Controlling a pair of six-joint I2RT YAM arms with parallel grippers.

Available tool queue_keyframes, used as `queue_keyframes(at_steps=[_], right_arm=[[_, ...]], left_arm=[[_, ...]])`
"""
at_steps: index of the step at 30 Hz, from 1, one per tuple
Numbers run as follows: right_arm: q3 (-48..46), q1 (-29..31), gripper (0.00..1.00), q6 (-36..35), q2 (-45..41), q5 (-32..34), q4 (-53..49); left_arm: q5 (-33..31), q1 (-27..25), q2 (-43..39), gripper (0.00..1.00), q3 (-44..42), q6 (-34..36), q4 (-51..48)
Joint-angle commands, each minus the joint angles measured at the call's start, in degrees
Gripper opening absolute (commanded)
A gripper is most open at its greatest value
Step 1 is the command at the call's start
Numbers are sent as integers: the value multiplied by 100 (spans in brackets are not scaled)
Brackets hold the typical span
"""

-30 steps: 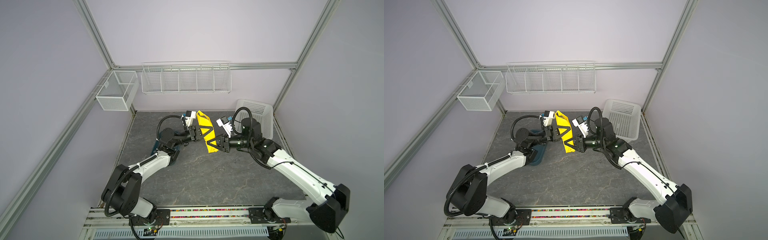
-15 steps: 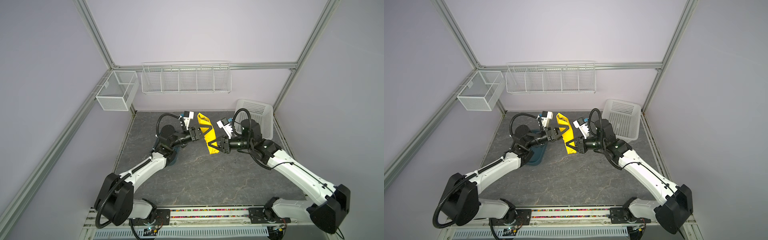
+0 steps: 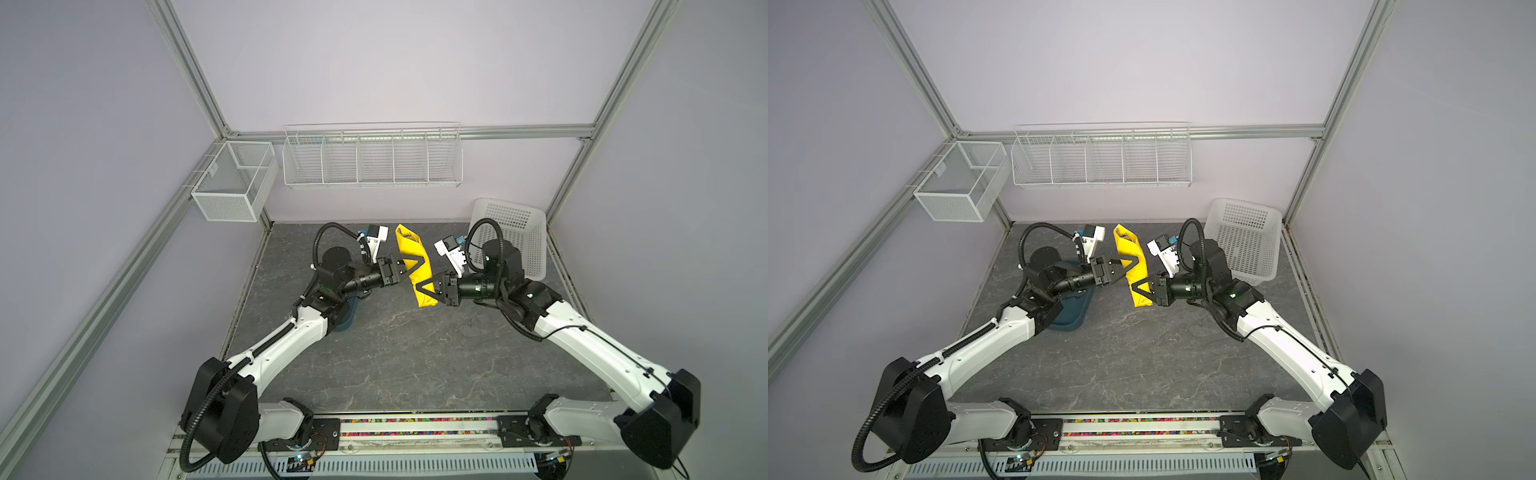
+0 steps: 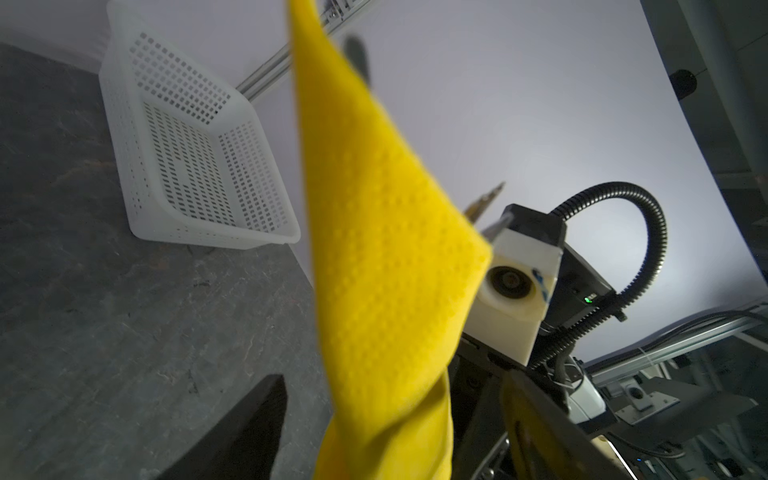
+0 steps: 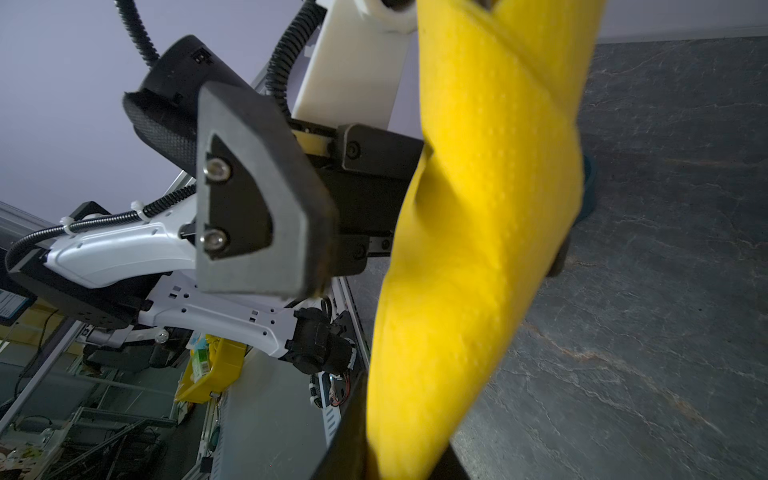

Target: Place the utensils on the paper napkin and roll it up

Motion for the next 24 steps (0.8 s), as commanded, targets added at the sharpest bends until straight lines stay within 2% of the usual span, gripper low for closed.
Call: queue_keyframes(at_steps=[1, 5, 11, 20, 24], right_arm=[[-58, 8, 16, 36, -179, 67, 316], [-99, 13, 16, 96, -193, 208, 385], [-135, 2, 16, 195, -238, 266, 544], [-143, -1, 18, 230, -238, 349, 514], [-172, 3, 21, 221, -264, 419, 478]], left_arm=[[183, -3, 17, 70, -41, -164, 493], [292, -53, 57, 56, -39, -234, 530], [150, -128, 54, 40, -103, -201, 504], [136, -159, 22, 27, -76, -138, 578], [118, -155, -40, 16, 2, 21, 418]])
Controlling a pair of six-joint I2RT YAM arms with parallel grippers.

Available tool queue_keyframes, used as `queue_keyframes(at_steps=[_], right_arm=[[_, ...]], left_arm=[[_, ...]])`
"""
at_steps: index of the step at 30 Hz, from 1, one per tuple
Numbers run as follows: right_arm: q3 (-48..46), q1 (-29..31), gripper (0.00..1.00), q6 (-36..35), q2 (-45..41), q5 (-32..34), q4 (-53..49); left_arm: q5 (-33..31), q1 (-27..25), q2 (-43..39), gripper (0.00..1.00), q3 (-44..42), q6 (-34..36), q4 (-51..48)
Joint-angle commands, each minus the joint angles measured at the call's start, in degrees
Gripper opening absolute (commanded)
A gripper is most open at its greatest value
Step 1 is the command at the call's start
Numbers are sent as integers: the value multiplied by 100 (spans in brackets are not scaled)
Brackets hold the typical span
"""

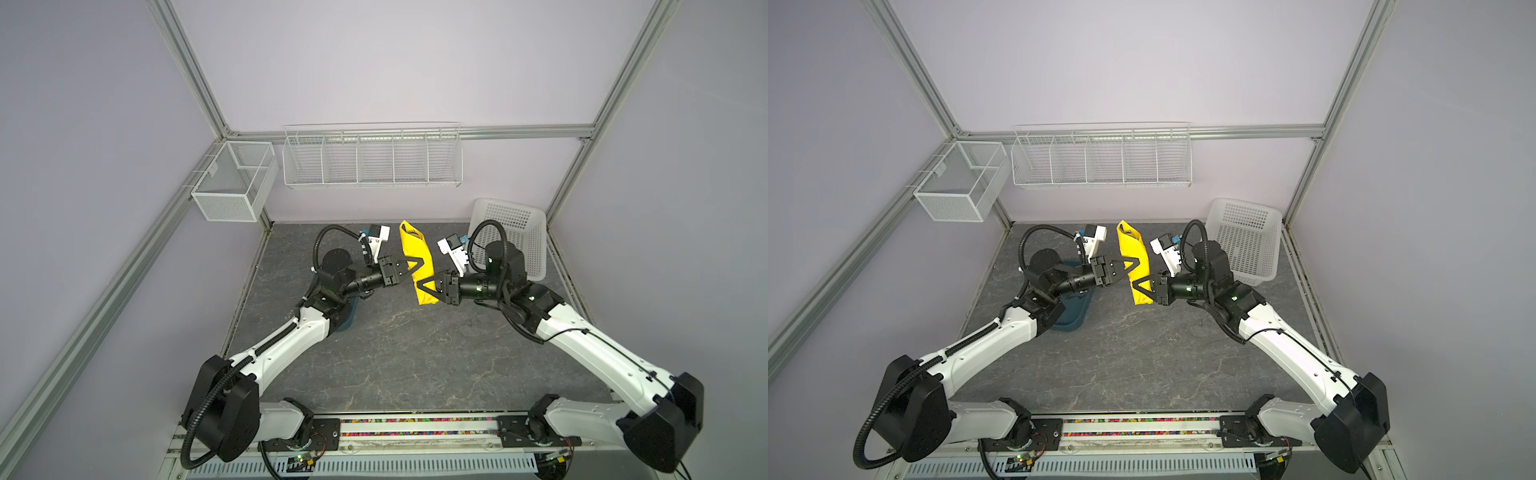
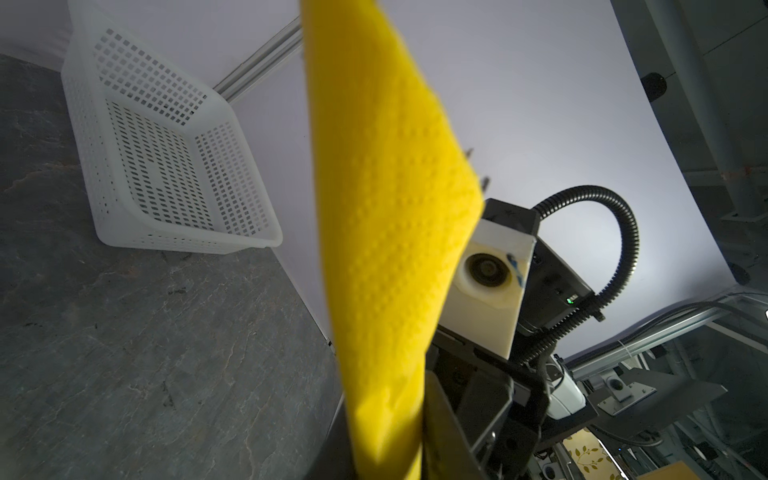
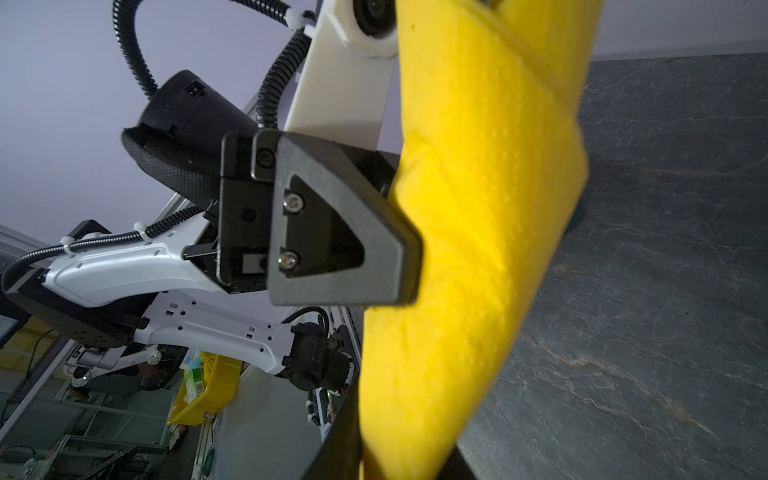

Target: Place the utensils on the paper napkin and roll it up

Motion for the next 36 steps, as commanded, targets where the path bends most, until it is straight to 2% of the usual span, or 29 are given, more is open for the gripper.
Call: queue_keyframes(at_steps=[1, 7, 12, 13, 15, 20, 24, 31, 36], right_arm=[[-74, 2, 23, 9, -155, 160, 239], [-126, -1, 28, -8, -227, 129, 237], [-179, -12, 28, 25, -274, 57, 330], [-186, -22, 26, 48, -274, 44, 350], [-163, -25, 22, 86, -243, 55, 332], [-153, -40, 20, 140, -221, 54, 376], [-153, -54, 21, 172, -225, 72, 413], [-210, -68, 26, 134, -328, 80, 368], [-232, -112, 30, 36, -505, 130, 191]], left_arm=[[104, -60, -87, 15, 72, 146, 64], [87, -61, -58, 6, 145, 122, 93], [141, -59, -2, 5, 141, 1, 251], [163, -58, 18, 6, 146, -29, 289], [215, -58, 56, 15, 150, -94, 353], [350, -58, 155, 24, 129, -172, 449], [378, -60, 200, 26, 108, -195, 487], [245, -58, 158, 8, 100, -194, 508], [182, -58, 124, 3, 64, -144, 454]])
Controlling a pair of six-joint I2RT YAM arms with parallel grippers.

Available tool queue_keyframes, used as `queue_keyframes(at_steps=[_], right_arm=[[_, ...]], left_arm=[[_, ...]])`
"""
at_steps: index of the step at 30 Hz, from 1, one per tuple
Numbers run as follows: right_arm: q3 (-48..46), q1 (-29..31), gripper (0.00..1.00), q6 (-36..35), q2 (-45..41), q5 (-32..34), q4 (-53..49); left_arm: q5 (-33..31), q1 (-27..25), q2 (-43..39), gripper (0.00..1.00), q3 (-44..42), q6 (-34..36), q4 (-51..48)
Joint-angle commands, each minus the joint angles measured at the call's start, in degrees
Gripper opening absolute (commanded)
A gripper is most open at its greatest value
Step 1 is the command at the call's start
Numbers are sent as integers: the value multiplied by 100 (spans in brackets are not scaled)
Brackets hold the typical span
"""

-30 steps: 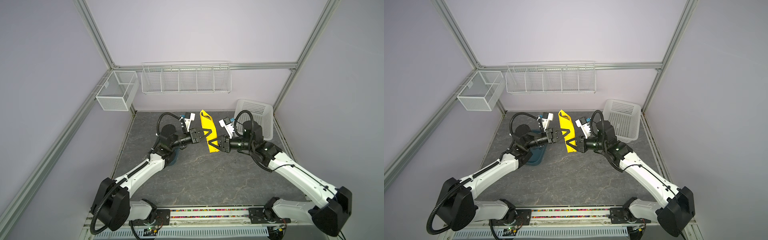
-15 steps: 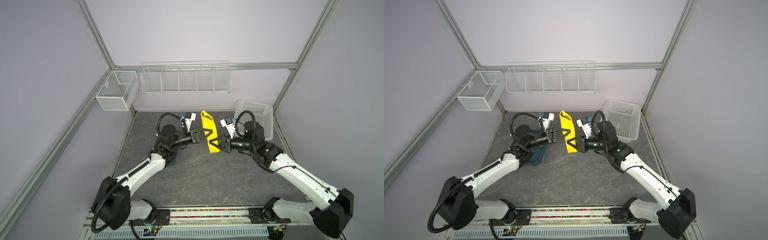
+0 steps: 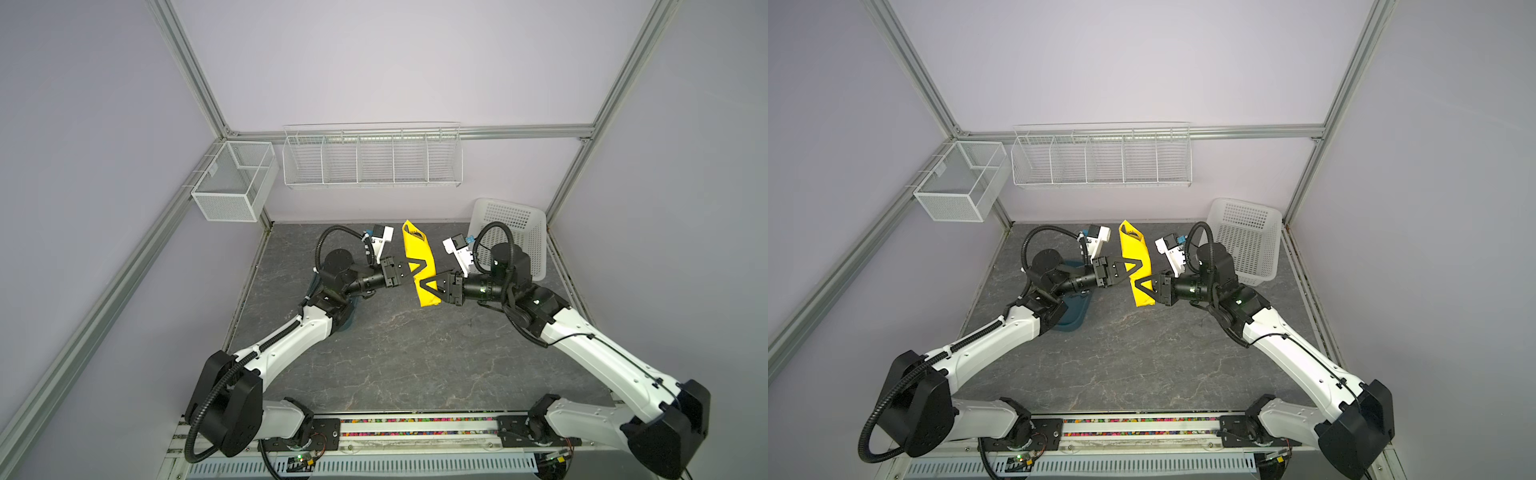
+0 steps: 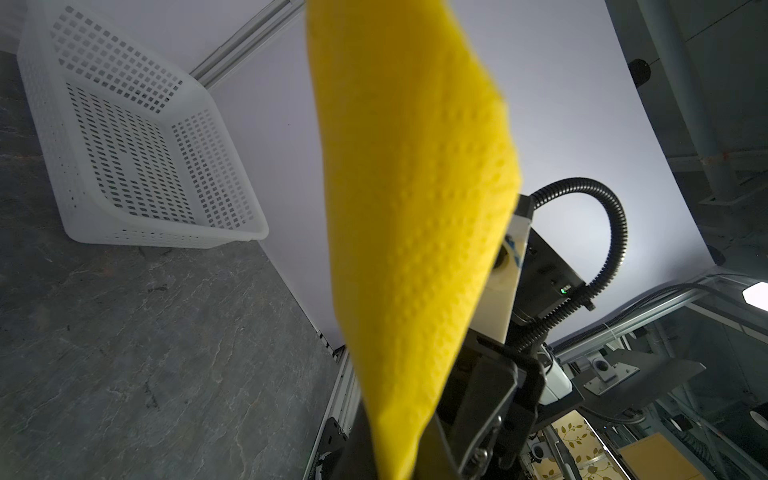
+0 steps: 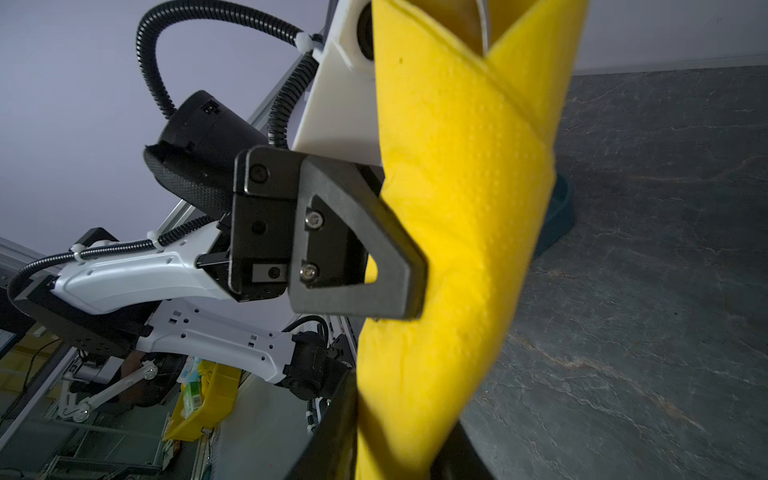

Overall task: Place the utensils on the paper napkin and roll it up
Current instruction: 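Open the right gripper and pull it back from the bundle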

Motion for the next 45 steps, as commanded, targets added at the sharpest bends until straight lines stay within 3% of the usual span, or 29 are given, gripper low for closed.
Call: queue_keyframes(at_steps=[1, 5, 21, 29, 36, 43, 45], right_arm=[[-66, -66, 31, -124, -271, 46, 28], [-98, -113, 40, -233, -453, 237, -205], [-336, -499, 41, -182, -974, 754, -384], [-439, -838, 41, -22, -1077, 1603, -815], [-596, -1281, 45, 379, -976, 2437, -1494], [-526, -1891, 51, 449, -611, 2299, -1965], [-416, -2078, 57, 366, -496, 2297, -2114]], left_arm=[[-26, -21, -22, 3, 59, 26, 148], [85, -21, -24, 2, 94, 10, 191], [41, -23, -275, 0, 53, 619, -277], [-376, -15, -588, 0, -392, 1016, -213], [-533, 149, -736, 0, -590, 966, -287], [-549, 196, -791, 0, -617, 975, -379], [-513, 195, -768, 0, -614, 951, -376]])
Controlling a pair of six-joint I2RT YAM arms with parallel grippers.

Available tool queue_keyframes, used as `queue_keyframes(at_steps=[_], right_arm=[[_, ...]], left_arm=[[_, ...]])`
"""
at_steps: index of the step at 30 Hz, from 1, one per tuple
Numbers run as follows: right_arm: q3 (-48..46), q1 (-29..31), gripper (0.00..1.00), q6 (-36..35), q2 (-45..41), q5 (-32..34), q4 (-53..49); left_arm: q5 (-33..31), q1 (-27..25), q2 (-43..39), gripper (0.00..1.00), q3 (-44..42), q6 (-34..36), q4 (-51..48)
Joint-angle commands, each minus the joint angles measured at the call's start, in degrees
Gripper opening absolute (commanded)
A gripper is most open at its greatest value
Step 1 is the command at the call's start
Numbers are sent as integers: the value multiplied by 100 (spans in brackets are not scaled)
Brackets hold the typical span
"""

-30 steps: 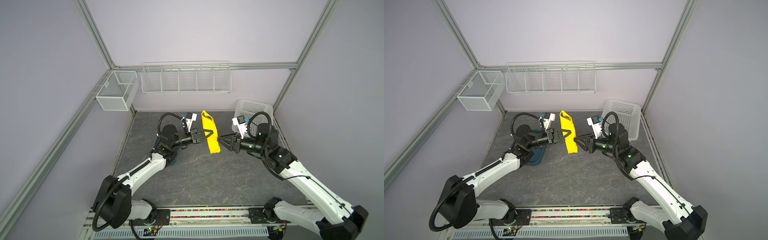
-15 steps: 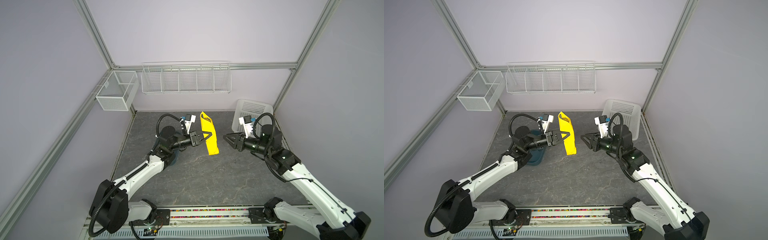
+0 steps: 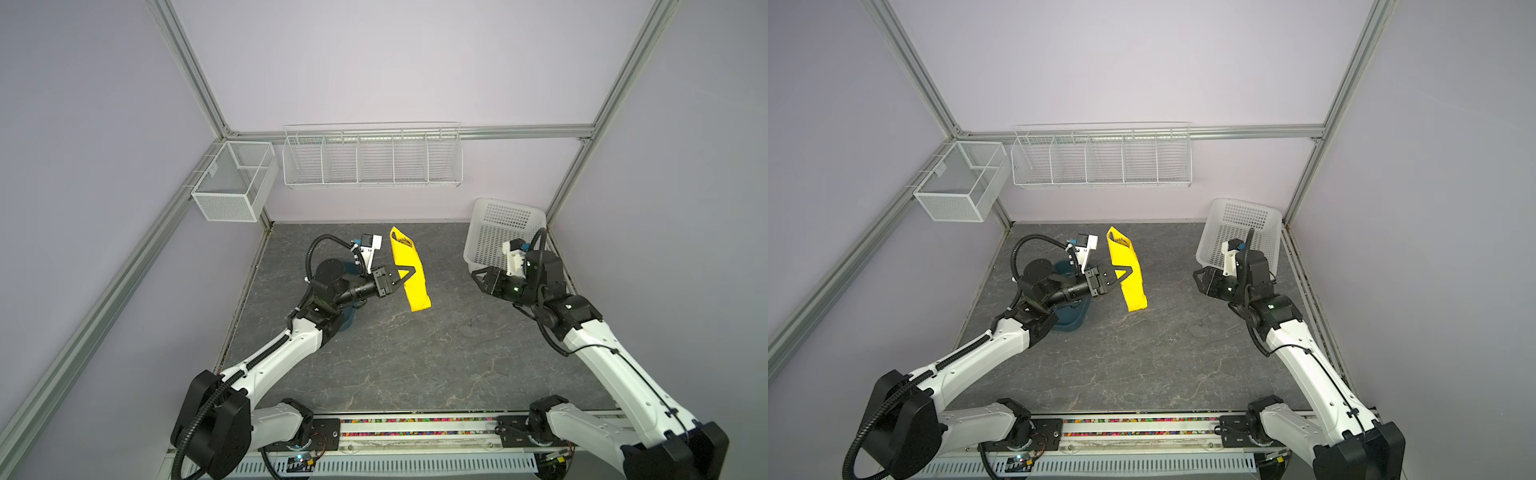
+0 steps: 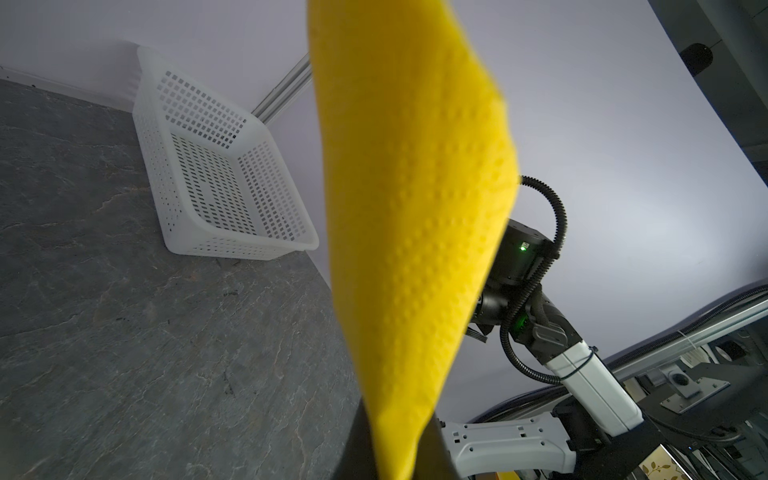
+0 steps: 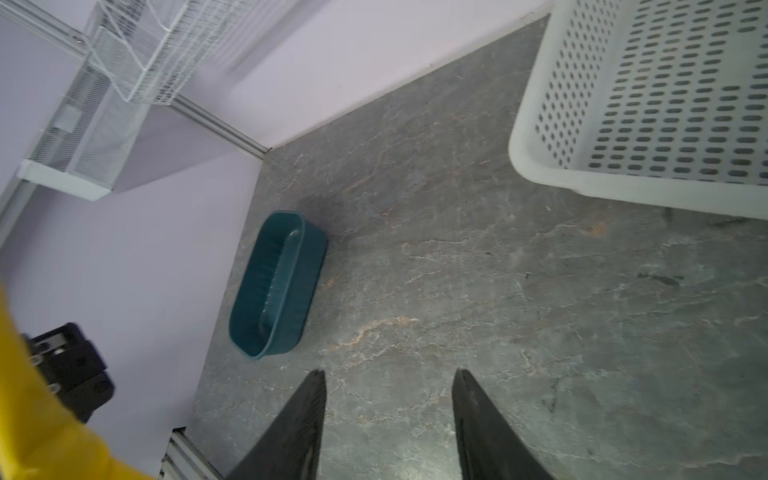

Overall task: Place the utensils on the paper napkin and roll it up
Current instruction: 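Open the right gripper and pull it back from the bundle, then reach the right gripper to the white basket's rim and grasp it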

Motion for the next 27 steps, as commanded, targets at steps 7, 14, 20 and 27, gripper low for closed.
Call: queue_keyframes(at_steps=[7, 14, 20, 27], right_arm=[[389, -761, 61, -203, 553, -110, -402], [980, -903, 74, -950, 1245, -443, -730], [1908, -913, 85, -1741, 2175, 457, -1546], [2836, -1035, 87, -1961, 3248, 483, -1647]], left_arm=[[41, 31, -73, 0, 1, -31, 129], [37, 32, -52, 0, -19, -197, 297], [103, 32, 168, 0, 27, -692, 893], [94, 37, 45, 0, -4, -709, 787]])
